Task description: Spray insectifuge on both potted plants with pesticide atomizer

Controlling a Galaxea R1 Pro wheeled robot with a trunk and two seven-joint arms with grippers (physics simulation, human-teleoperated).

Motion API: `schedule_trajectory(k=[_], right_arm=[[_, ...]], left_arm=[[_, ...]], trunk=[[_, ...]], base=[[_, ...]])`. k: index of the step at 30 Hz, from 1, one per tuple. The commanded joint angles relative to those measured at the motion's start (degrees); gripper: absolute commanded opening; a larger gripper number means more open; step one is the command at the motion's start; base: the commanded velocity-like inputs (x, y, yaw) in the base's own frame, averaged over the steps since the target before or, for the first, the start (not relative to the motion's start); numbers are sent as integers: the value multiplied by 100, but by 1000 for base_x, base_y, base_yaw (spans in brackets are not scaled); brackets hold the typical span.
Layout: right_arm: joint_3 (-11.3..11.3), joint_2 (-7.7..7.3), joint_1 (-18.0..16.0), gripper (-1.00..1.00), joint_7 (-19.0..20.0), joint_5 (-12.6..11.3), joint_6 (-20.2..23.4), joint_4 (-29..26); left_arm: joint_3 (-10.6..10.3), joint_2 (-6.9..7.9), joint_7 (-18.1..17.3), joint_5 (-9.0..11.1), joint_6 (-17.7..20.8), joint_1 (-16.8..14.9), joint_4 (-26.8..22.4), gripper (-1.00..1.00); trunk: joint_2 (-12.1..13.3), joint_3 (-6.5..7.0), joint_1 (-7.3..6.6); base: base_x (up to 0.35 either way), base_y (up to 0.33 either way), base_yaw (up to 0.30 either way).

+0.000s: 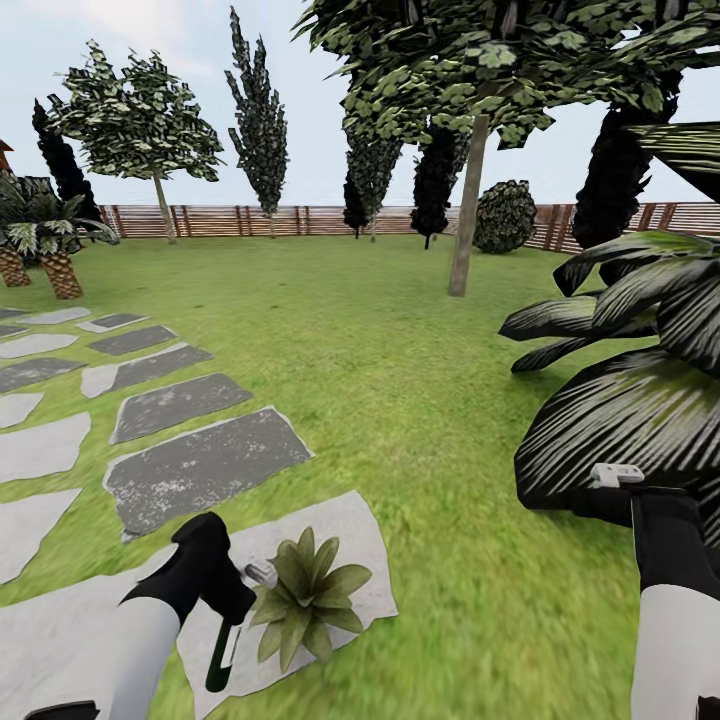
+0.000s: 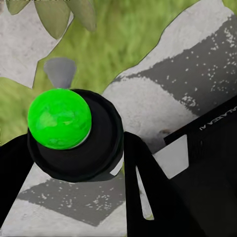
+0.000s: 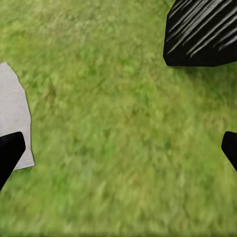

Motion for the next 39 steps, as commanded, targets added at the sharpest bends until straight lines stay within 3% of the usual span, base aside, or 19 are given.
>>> schedule_trajectory(k=[1,8,23,29,39], right_arm=[[-12,2,-6,100,58,60,4,-7],[-4,-4,-6,100,64,59,9,-9],[-4,-6,-6,100,61,60,39,-9],[4,1,-6,100,65,60,40,-9],[-4,2,-6,100,64,60,47,-18]], left_arm=[[19,-6,-46,-42,40,-4,-6,-100],[35,-9,-44,-57,45,-1,8,-100],[34,-130,-55,-59,56,2,27,-100],[38,-129,-47,-59,55,-3,462,-100],[43,-123,-42,-59,47,-2,497,-100]], trunk=[[-3,-6,0],[-3,-6,0],[-3,-6,0],[-3,-6,0],[-3,-7,0]], base=[[0,0,0],[46,-37,0],[179,-240,56],[45,-191,165],[1,-10,7]])
